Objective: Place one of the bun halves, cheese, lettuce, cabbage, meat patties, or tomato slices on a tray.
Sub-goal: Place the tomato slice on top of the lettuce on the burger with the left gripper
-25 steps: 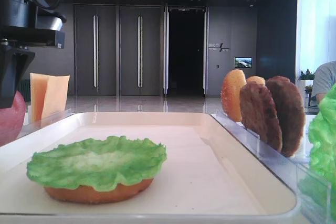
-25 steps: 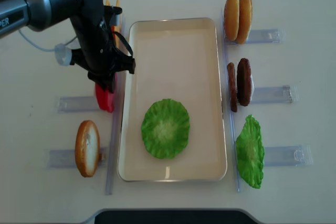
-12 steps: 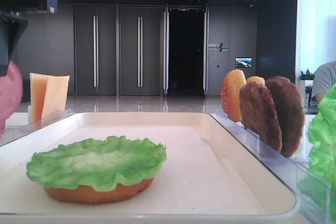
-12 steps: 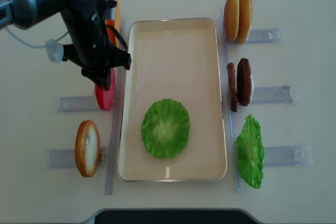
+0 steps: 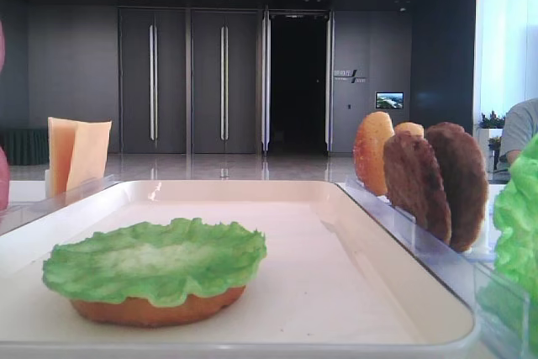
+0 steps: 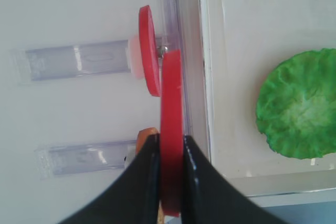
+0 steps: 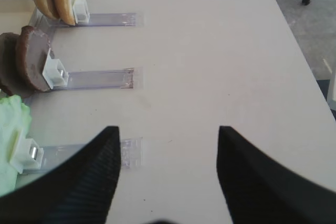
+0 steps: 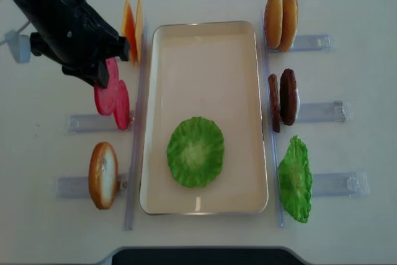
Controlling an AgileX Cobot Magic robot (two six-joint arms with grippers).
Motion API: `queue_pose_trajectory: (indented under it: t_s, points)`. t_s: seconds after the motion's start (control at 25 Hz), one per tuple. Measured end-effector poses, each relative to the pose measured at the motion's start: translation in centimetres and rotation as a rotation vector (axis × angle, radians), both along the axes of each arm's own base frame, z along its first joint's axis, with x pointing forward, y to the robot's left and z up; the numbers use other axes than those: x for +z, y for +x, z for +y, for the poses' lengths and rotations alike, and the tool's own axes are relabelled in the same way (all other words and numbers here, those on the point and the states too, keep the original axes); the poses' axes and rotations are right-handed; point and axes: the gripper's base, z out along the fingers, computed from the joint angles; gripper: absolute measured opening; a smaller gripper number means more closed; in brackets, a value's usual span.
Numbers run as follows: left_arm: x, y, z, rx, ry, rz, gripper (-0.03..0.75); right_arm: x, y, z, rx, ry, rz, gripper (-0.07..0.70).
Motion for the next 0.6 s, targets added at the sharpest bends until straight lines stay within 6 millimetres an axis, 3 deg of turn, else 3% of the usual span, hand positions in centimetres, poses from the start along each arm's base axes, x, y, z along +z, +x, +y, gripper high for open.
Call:
queue_pose_trajectory:
  t_s: [0.24,0.6]
  points:
    - [0.4,-1.1,0.5,0.018,-0.005,-0.013,0.057,0.0,0.0,0.0,0.000,0.000,0.000,0.419]
    - [0.7,-8.4,3.3,0.051,-0.064,-0.052,0.057,0.0,0.0,0.0,0.000,0.000,0.000,0.419]
